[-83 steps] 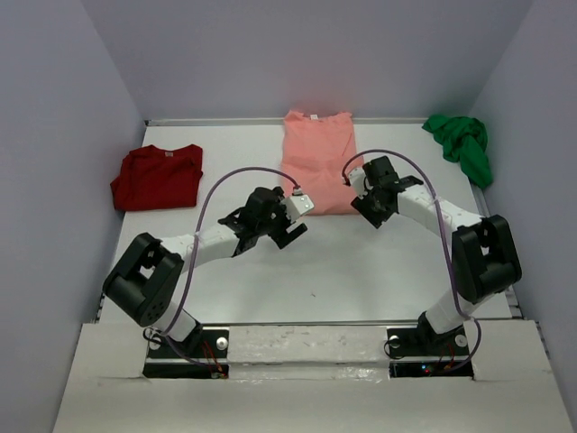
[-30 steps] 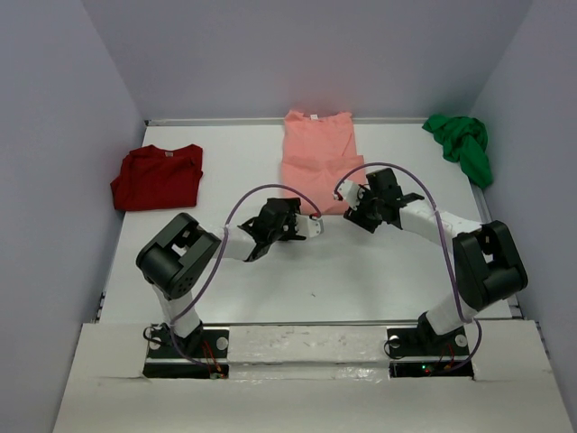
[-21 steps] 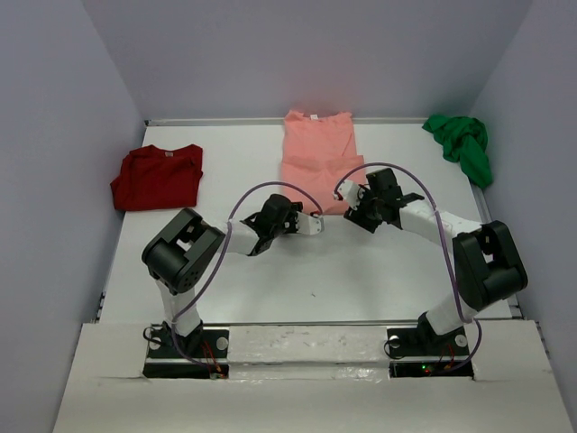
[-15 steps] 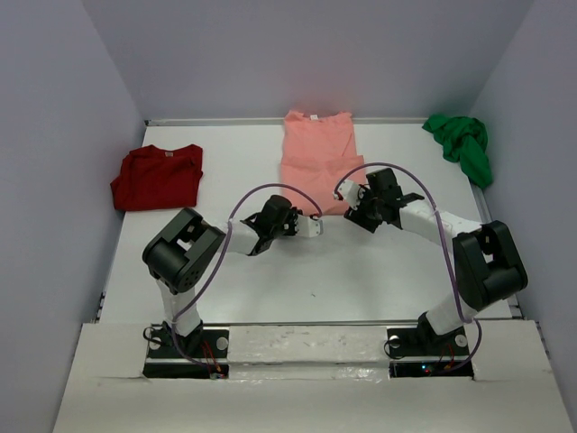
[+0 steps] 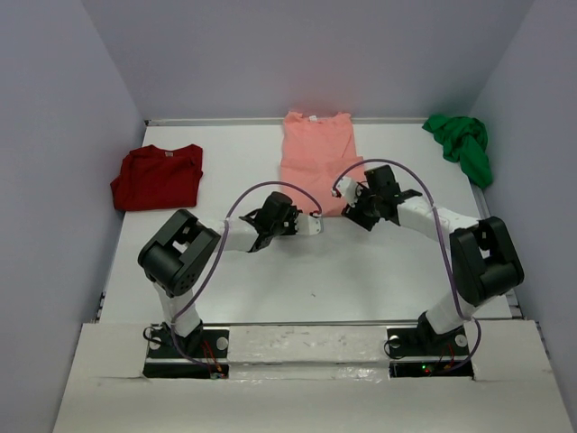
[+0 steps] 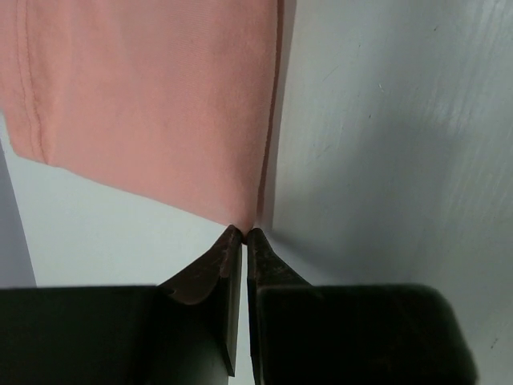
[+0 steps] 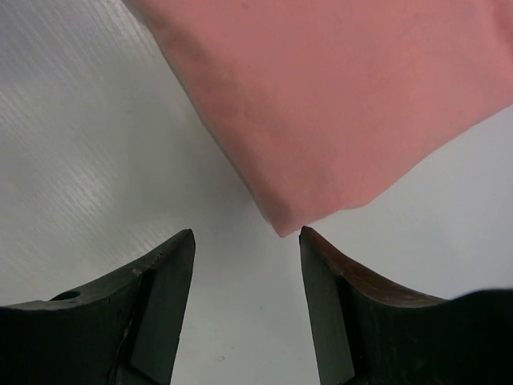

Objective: Fold and stack the t-shirts
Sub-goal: Fold the tshirt

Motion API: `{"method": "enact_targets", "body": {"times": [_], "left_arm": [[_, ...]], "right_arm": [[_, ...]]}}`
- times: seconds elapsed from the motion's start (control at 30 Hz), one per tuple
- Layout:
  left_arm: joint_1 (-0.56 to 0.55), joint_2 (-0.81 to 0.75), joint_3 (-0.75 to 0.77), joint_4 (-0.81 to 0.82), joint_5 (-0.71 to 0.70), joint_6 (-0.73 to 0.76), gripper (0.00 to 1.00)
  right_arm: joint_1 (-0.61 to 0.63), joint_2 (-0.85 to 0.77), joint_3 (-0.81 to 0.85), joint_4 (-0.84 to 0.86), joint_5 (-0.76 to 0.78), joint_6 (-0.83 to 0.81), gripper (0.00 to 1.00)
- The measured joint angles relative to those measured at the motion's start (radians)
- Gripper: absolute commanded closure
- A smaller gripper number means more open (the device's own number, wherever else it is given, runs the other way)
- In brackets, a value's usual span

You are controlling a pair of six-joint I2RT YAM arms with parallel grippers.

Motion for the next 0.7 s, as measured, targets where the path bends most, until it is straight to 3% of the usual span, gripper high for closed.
{"method": "enact_targets", "body": {"times": [0.7], "left_arm": [[0.012,-0.024,0.032,-0.08,0.042,-0.057,0.88]], "right_arm": [[0.0,0.108,0.036,-0.011,0.008,-0.039,0.43]]}}
